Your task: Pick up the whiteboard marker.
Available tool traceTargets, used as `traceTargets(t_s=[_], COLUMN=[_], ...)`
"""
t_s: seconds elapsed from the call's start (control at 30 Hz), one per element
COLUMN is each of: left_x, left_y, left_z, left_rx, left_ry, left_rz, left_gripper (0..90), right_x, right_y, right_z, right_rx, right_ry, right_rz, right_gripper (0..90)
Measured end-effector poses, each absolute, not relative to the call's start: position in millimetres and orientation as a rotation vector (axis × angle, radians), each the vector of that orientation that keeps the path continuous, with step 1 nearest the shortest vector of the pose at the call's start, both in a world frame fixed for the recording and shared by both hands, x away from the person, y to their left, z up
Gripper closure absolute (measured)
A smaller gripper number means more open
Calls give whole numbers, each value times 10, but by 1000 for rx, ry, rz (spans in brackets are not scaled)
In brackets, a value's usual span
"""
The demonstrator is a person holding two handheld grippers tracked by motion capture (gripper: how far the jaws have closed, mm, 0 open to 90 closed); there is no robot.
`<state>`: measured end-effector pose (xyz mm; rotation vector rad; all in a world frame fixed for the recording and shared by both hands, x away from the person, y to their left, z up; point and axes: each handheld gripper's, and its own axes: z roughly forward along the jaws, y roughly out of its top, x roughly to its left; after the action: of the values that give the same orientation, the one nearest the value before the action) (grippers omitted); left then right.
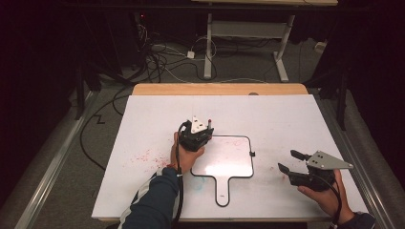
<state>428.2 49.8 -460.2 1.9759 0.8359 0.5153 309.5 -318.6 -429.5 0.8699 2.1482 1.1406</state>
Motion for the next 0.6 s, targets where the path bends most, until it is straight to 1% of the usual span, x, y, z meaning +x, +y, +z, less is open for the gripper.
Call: traceTargets(t_s=[0.07,0.17,0.27,0.33,0.4,0.5,0.53,0.6], left_x=[4278,4237,4180,4167,4176,4200,4225,4247], left_y=[460,295,124,102,181,395,451,590], left_z=[-4606,-4612,-4594,-4578,-4580,-4603,-4607,-4620], left_rx=[1962,1954,1993,2014,2007,1976,1968,1945], left_ry=[844,814,756,748,772,839,832,911], left_rz=[472,426,440,462,459,504,523,548], left_gripper=[787,786,786,787,786,786,787,786], right_x=[3101,3105,3108,3105,3103,3101,3100,3095], right_y=[-3180,-3178,-3178,-3178,-3177,-3198,-3203,-3209], right_z=[-4300,-4304,-4304,-4305,-4307,-4301,-4299,-4292], right_rx=[865,864,865,865,864,873,873,874], right_ry=[2154,2156,2158,2160,2160,2151,2149,2147], right_rz=[1143,1141,1142,1141,1141,1139,1139,1137], right_gripper=[355,355,355,355,355,355,356,356])
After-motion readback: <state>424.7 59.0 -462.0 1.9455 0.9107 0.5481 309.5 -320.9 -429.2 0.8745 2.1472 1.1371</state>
